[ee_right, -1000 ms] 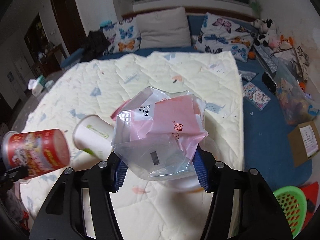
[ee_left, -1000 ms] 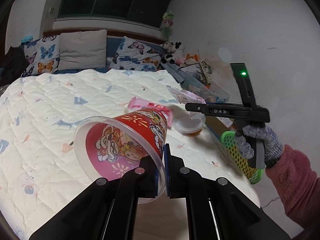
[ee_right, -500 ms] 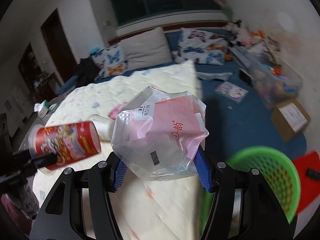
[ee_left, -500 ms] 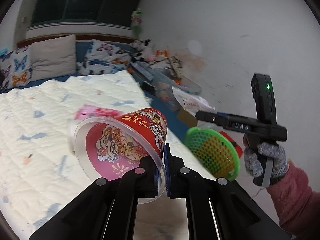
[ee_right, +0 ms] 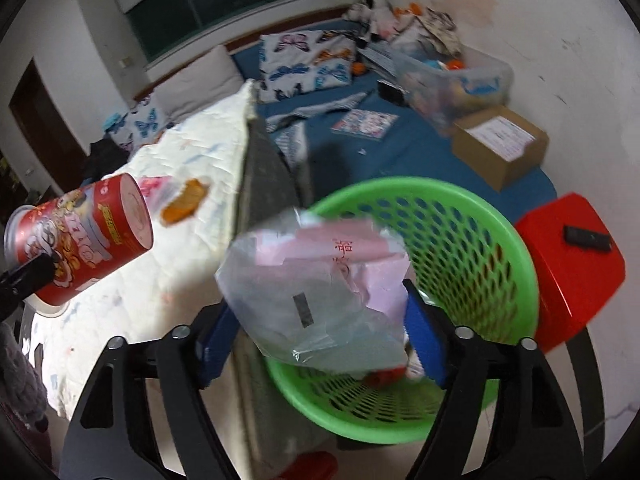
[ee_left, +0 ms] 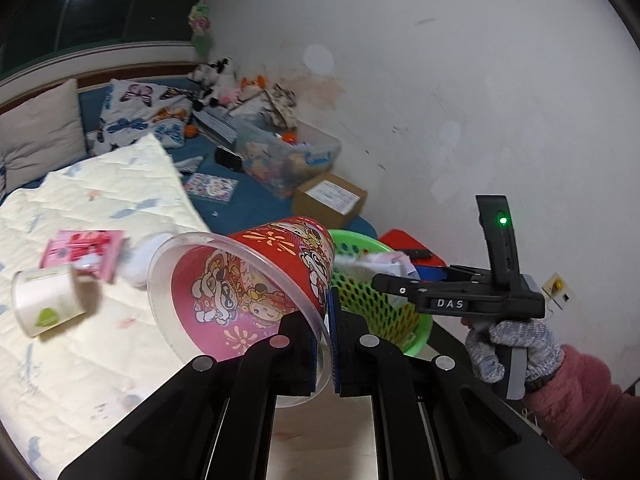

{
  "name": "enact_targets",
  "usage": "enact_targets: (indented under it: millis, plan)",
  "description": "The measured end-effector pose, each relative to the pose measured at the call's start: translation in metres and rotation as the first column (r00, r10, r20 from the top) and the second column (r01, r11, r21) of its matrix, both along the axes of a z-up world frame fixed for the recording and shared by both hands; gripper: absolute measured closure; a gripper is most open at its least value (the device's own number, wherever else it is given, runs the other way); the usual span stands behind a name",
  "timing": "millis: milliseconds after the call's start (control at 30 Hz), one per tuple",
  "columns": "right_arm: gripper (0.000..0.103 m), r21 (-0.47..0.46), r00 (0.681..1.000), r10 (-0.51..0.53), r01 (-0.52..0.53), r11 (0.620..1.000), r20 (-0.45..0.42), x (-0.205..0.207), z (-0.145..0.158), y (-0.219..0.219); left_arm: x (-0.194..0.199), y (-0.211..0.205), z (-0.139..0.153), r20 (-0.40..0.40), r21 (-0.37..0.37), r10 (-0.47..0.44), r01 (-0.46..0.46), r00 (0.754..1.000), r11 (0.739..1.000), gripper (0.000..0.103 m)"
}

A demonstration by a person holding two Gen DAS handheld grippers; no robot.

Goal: Collect trash
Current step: 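Carry the clear plastic bag over the green basket and open the right tool, then carry the red cartoon cup over the green basket and open the left tool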

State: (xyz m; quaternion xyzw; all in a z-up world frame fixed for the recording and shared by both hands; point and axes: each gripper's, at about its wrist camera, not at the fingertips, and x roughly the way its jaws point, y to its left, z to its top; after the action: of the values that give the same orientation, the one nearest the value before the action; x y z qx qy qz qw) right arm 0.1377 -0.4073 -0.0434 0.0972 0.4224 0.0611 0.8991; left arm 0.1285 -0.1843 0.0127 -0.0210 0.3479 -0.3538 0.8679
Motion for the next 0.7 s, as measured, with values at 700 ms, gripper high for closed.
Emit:
enact_targets:
  millis: [700]
  plan:
    - [0.012,0.128,0.995,-0.097,0.095,0.987,0.005,-0.038,-0.009,-0.062,0.031,-0.085,-0.043,-0.116,0.081,-0.094,0.104,0.989,0.991,0.098]
